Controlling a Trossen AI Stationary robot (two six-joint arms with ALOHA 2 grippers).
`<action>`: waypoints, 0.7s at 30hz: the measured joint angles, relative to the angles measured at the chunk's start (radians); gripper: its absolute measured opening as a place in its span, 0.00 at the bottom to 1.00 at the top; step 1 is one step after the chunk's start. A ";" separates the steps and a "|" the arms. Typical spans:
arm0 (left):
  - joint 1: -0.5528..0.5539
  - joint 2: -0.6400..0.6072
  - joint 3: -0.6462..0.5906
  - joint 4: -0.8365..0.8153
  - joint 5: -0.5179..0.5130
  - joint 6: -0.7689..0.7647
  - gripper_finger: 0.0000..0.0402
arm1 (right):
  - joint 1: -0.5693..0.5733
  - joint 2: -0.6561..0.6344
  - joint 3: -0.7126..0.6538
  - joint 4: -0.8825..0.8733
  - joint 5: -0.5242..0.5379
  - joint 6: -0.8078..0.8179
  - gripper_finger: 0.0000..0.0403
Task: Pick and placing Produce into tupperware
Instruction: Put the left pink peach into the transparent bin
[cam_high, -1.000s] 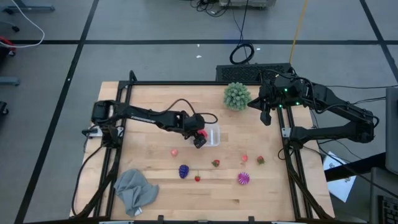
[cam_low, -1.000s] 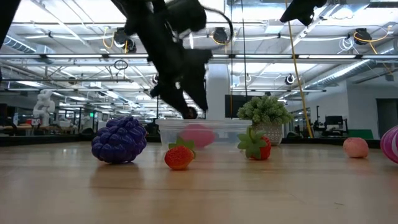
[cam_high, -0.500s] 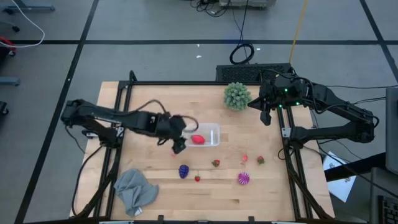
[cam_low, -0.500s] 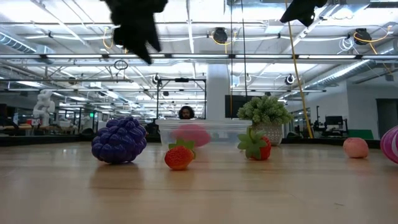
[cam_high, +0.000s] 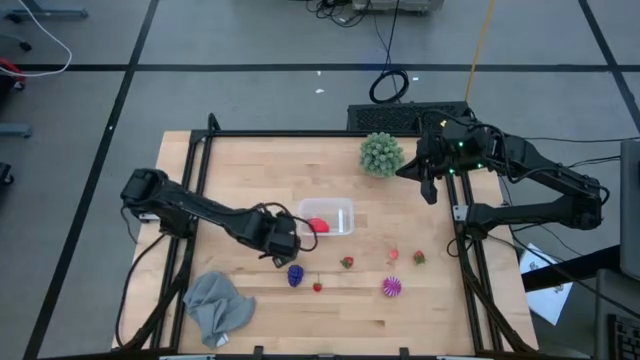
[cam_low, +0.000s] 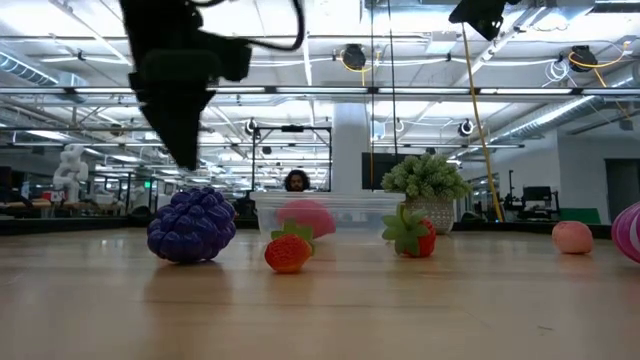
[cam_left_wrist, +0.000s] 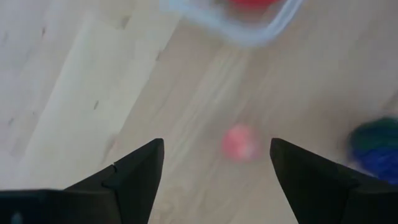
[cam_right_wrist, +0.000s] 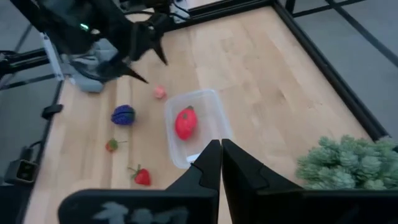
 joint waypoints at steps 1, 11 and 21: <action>0.006 0.016 0.000 -0.013 0.012 0.002 0.75 | 0.000 0.000 0.000 0.000 -0.001 0.004 0.01; 0.035 0.104 -0.001 -0.013 0.101 0.023 0.75 | 0.006 0.000 0.000 0.008 -0.002 0.008 0.01; 0.037 0.125 -0.001 0.042 0.118 0.050 0.75 | 0.006 0.000 0.000 0.007 -0.002 0.008 0.01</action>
